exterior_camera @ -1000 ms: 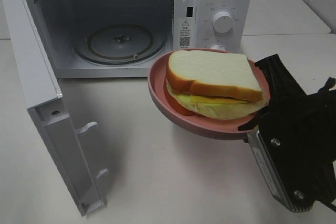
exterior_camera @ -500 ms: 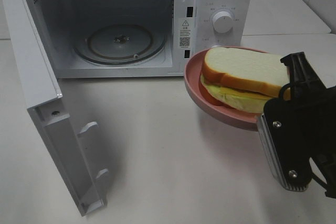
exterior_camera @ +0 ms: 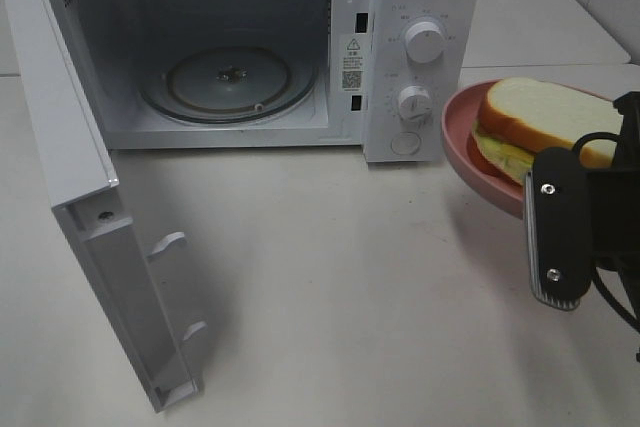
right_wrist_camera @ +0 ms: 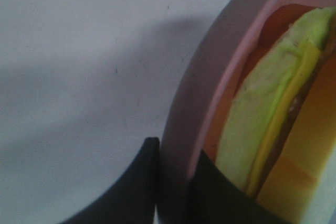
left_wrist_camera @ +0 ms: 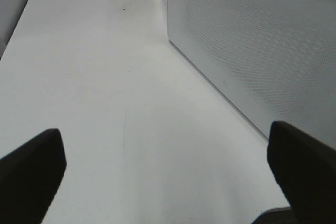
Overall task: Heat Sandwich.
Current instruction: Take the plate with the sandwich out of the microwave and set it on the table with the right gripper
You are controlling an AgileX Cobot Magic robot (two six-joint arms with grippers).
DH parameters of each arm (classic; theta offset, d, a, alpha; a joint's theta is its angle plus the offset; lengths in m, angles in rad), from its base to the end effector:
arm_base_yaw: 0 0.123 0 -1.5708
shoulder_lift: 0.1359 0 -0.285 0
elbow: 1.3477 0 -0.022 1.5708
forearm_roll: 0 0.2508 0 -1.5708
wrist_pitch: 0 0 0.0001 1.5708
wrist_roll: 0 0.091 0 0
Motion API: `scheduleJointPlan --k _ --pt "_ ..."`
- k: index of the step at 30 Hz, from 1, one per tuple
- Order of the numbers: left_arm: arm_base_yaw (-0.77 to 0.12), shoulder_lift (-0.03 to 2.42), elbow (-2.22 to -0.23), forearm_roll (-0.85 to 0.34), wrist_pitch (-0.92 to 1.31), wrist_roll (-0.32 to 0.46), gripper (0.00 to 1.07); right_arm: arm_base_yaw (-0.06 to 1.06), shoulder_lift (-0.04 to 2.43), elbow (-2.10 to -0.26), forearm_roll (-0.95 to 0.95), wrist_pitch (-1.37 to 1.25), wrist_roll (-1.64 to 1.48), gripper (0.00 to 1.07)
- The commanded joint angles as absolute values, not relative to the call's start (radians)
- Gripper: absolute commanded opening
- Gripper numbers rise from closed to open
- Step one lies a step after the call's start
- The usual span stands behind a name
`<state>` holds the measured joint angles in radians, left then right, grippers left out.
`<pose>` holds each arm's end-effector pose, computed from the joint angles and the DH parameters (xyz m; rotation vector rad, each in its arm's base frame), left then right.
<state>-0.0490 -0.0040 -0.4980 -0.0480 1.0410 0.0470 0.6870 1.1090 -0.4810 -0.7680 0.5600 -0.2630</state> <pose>-0.0046 -0.0035 0.2784 0.0987 2.0198 -0.0585 0.1630 0.0902 0.2132 -1.7424 1.8401 -0.5830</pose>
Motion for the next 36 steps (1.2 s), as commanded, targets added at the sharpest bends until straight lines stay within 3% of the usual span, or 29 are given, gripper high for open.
scheduleJointPlan --k 1,36 --pt "-0.046 -0.027 -0.495 -0.049 1.038 0.038 1.01 0.687 1.096 -0.483 -0.822 0.599 -0.175 0.04" --pt "-0.046 -0.027 -0.495 -0.049 1.038 0.038 1.01 0.687 1.163 -0.483 -0.838 0.986 0.468 0.05"
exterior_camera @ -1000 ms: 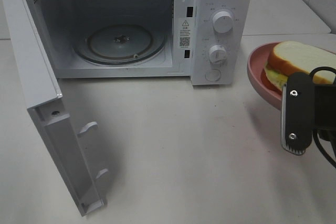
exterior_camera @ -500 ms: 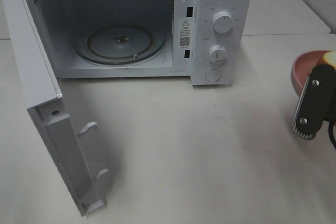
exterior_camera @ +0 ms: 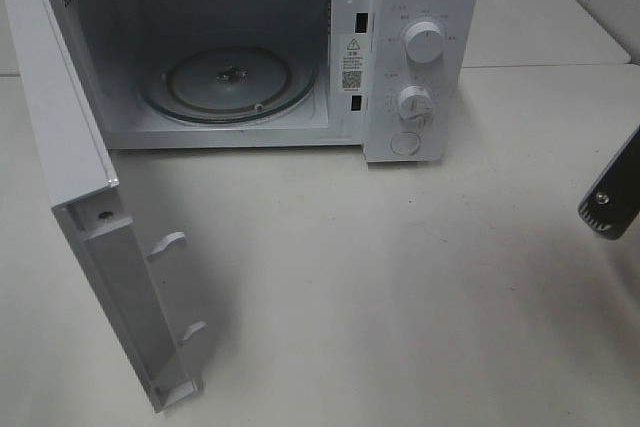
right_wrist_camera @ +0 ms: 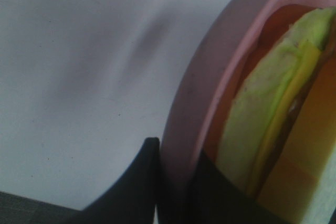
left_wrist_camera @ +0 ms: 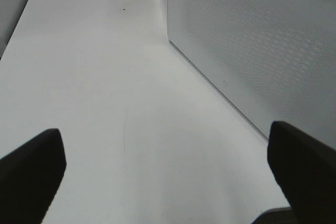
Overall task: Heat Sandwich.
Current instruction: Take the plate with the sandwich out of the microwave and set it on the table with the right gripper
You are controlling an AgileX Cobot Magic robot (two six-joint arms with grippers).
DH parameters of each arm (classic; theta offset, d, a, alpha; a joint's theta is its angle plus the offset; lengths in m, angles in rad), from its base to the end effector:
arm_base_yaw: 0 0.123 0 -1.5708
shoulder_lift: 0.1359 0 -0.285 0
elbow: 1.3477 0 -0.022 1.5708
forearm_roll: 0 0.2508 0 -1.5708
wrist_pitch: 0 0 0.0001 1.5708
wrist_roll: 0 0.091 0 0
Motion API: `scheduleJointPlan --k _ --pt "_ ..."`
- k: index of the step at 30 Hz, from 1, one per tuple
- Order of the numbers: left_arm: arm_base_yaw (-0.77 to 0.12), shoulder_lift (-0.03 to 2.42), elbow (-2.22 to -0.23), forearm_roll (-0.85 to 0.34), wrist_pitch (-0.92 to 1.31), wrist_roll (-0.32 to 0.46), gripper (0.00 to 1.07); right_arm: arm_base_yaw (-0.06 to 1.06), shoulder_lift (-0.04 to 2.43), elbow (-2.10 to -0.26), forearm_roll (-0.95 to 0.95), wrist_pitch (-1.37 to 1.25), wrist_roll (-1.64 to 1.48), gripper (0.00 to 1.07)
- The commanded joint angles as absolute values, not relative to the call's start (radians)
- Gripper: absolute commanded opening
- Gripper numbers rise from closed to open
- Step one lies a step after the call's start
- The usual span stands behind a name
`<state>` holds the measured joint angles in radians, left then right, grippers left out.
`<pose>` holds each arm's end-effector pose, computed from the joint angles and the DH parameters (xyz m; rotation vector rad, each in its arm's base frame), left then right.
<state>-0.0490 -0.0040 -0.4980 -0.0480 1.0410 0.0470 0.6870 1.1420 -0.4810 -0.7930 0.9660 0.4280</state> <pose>-0.0046 -0.0035 0.2784 0.0987 2.0198 -0.0585 0.1538 0.0571 0.2060 -0.9370 2.5034 -0.7477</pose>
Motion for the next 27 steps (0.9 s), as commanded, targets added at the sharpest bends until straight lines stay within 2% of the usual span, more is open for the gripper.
scheduleJointPlan --k 1,13,20,27 --pt "-0.046 -0.027 -0.495 -0.049 1.038 0.038 1.01 0.687 1.197 -0.486 -0.838 0.986 0.496 0.05" --pt "-0.046 -0.027 -0.495 -0.049 1.038 0.038 1.01 0.687 1.438 -0.606 -0.859 1.032 0.857 0.07" --pt "-0.046 -0.027 -0.495 -0.049 1.038 0.038 1.01 0.687 1.518 -0.649 -0.858 1.031 0.899 0.07" --pt "-0.046 -0.027 -0.495 -0.049 1.038 0.038 1.01 0.619 1.589 -0.666 -0.857 1.014 0.899 0.08"
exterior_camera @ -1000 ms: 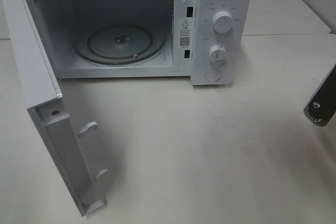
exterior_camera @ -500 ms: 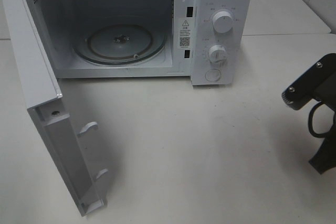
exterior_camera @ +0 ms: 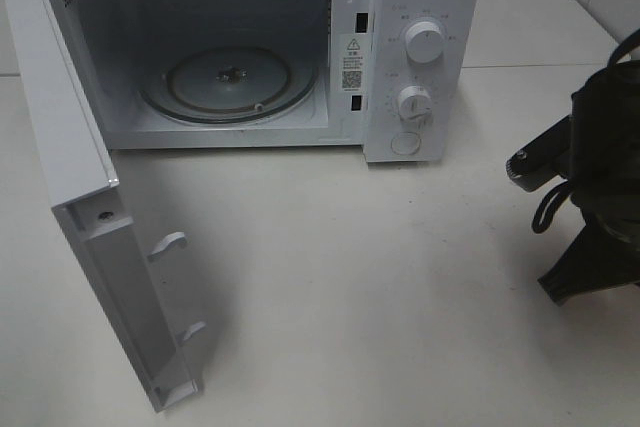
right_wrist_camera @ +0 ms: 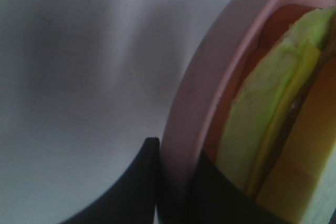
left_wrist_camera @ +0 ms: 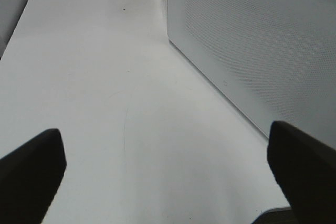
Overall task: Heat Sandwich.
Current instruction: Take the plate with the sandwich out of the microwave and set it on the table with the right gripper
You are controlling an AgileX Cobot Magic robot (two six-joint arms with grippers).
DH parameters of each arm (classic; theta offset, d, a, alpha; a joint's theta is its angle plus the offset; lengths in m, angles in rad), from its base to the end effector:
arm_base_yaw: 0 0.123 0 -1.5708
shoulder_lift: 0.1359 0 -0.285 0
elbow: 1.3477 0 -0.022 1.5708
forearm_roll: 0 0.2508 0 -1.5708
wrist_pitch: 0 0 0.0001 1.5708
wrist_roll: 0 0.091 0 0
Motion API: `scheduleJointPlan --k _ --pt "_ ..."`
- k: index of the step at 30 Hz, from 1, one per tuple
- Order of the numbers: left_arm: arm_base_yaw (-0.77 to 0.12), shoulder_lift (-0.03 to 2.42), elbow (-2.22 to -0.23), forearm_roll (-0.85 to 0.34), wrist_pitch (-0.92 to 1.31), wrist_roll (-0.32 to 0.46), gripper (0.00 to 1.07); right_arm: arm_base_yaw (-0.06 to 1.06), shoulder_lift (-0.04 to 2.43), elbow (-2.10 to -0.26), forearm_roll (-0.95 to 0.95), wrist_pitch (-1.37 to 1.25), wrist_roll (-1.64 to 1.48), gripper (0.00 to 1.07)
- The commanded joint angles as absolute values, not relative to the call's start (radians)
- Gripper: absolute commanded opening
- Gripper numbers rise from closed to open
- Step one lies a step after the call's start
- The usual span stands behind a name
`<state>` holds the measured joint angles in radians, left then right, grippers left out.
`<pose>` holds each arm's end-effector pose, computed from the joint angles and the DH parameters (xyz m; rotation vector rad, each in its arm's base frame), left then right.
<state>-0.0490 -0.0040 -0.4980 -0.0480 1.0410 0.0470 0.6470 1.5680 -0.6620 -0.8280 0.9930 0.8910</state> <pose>-0.0046 -0.0035 0.2784 0.0987 2.0198 -0.0585 0.2105 0.0886 0.1659 -0.4232 2.7046 -0.8632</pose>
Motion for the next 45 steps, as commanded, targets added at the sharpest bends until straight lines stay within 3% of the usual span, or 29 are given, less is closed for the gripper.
scheduleJointPlan --k 1,11,25,37,42,45 --pt "-0.046 -0.027 -0.495 -0.049 1.038 0.038 1.01 0.611 1.598 -0.666 -0.857 1.007 0.899 0.08" --pt "-0.046 -0.027 -0.495 -0.049 1.038 0.038 1.01 0.535 1.698 -0.666 -0.879 0.917 0.968 0.09" --pt "-0.046 -0.027 -0.495 -0.049 1.038 0.038 1.01 0.535 1.874 -0.666 -0.933 0.832 1.083 0.12" --pt "-0.046 -0.027 -0.495 -0.049 1.038 0.038 1.01 0.535 1.886 -0.666 -0.932 0.818 1.088 0.16" --pt "-0.046 -0.027 -0.495 -0.049 1.038 0.038 1.01 0.539 1.875 -0.666 -0.905 0.818 1.067 0.25" --pt "-0.046 -0.027 -0.495 -0.049 1.038 0.038 1.01 0.539 1.834 -0.666 -0.877 0.818 1.035 0.43"
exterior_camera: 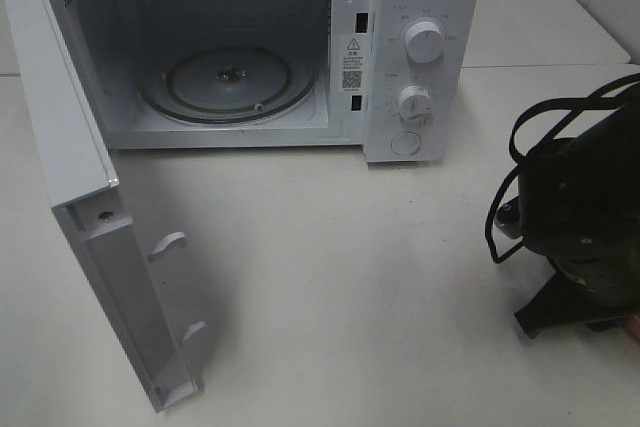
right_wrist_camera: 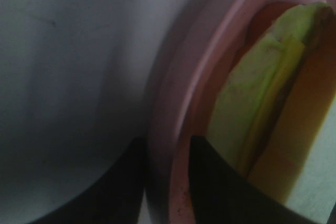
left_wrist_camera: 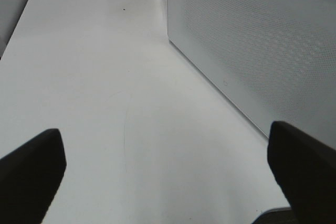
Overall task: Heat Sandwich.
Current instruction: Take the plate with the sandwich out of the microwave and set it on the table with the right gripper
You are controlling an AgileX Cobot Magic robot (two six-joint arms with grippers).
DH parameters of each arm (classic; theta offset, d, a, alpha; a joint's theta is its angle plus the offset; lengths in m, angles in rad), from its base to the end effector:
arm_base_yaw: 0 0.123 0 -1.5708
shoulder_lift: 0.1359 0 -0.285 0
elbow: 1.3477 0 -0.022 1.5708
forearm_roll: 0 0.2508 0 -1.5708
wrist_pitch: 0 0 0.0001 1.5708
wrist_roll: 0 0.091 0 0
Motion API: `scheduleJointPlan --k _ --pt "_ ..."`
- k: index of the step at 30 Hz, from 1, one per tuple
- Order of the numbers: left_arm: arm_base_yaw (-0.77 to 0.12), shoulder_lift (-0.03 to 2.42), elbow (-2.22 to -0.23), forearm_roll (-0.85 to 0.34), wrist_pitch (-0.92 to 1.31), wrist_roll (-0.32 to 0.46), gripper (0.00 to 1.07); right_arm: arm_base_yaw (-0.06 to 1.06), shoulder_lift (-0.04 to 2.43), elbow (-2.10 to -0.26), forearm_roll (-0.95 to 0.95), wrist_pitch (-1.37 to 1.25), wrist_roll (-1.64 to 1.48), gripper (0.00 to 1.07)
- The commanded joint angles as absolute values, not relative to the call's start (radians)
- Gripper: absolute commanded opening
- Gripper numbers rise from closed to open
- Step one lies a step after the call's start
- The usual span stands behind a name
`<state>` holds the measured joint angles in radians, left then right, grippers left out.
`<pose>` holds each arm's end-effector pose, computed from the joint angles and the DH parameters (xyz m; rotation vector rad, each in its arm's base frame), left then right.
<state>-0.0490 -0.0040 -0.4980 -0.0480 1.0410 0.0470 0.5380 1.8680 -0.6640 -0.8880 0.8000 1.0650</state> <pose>-0.0046 -0.0035 0.2784 0.0987 2.0198 -0.0585 0.2322 0.0795 0.0909 -0.3128 2.8518 -0.8620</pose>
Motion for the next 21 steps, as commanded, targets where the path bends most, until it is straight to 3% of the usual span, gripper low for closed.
scheduleJointPlan --k 1,2,5,9,21 --pt "-0.046 -0.027 -0.495 -0.049 1.038 0.038 1.01 0.539 1.805 -0.666 -0.868 0.817 1.016 0.54" --pt "-0.046 -0.027 -0.495 -0.049 1.038 0.038 1.01 0.539 1.805 -0.666 -0.868 0.817 1.016 0.54" --pt "-0.046 -0.027 -0.495 -0.049 1.038 0.038 1.01 0.539 1.727 -0.666 -0.812 0.797 0.97 0.71" --pt "-0.046 -0.027 -0.495 -0.049 1.038 0.038 1.01 0.539 1.66 -0.666 -0.745 0.788 0.902 0.78" --pt "-0.046 -0.027 -0.495 -0.049 1.038 0.038 1.01 0.539 1.357 -0.666 -0.483 0.796 0.553 0.78"
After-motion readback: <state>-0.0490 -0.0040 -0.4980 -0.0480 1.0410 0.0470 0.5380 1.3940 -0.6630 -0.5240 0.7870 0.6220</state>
